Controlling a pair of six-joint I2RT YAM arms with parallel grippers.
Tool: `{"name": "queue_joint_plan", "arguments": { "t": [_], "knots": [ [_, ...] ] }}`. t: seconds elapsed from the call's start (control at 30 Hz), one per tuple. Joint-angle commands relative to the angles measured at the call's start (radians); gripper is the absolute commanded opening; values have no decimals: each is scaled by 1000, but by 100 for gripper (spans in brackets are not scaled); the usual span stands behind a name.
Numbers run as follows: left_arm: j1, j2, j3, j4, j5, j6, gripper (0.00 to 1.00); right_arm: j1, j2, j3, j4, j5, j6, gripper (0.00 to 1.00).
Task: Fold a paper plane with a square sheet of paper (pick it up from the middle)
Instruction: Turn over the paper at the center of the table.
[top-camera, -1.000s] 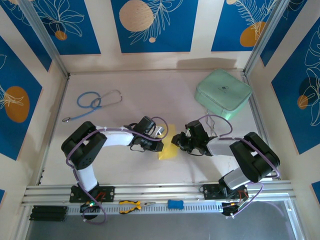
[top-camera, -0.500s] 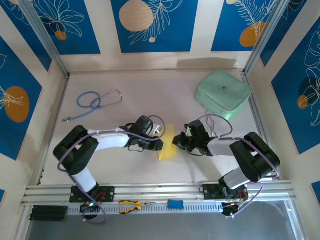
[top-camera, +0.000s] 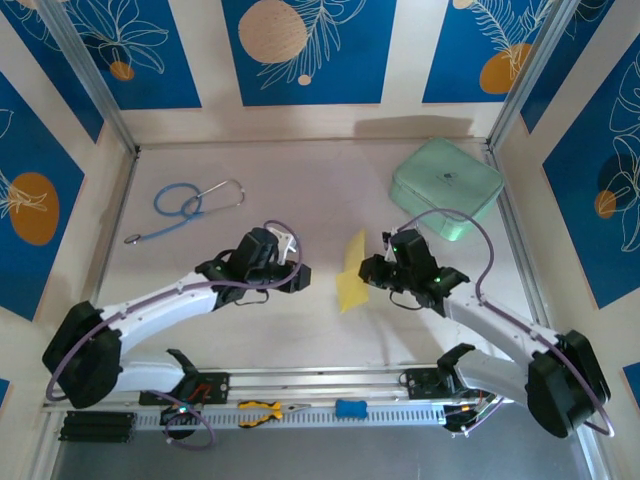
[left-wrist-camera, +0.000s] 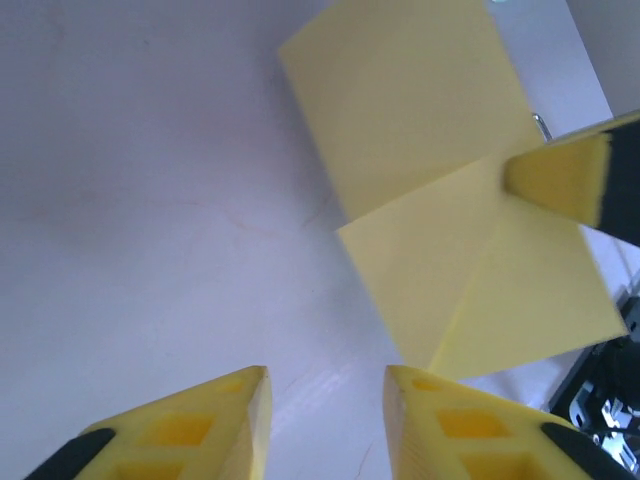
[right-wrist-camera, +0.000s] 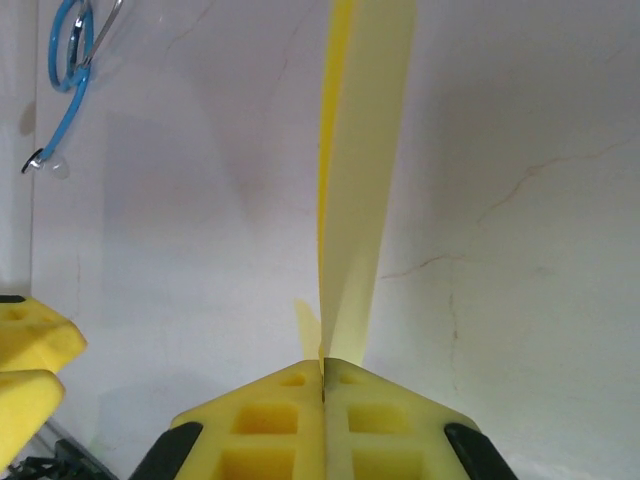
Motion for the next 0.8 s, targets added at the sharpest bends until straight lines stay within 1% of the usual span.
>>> {"name": "queue_joint_plan", "arguments": {
  "t": [0.0, 0.13, 0.43, 0.57, 0.63, 0.77],
  "knots": [
    [16, -68, -22, -64, -87, 0, 40, 24, -43, 70, -243, 132, -75, 7],
    [22, -131, -39, -96, -148, -1, 47, 66, -35, 158, -382, 232, -120, 6],
    [39, -238, -99, -116, -269, -51, 68, 234, 104, 368, -653, 564, -131, 5],
    [46, -259, -100, -153, -323, -67, 72, 305, 207, 464, -775, 737, -102, 4],
    [50, -268, -99, -179, -354, -76, 72, 333, 261, 509, -825, 804, -81, 4],
    [55, -301, -105, -222, -430, -99, 75, 369, 362, 573, -857, 862, -92, 3]
  ]
}}
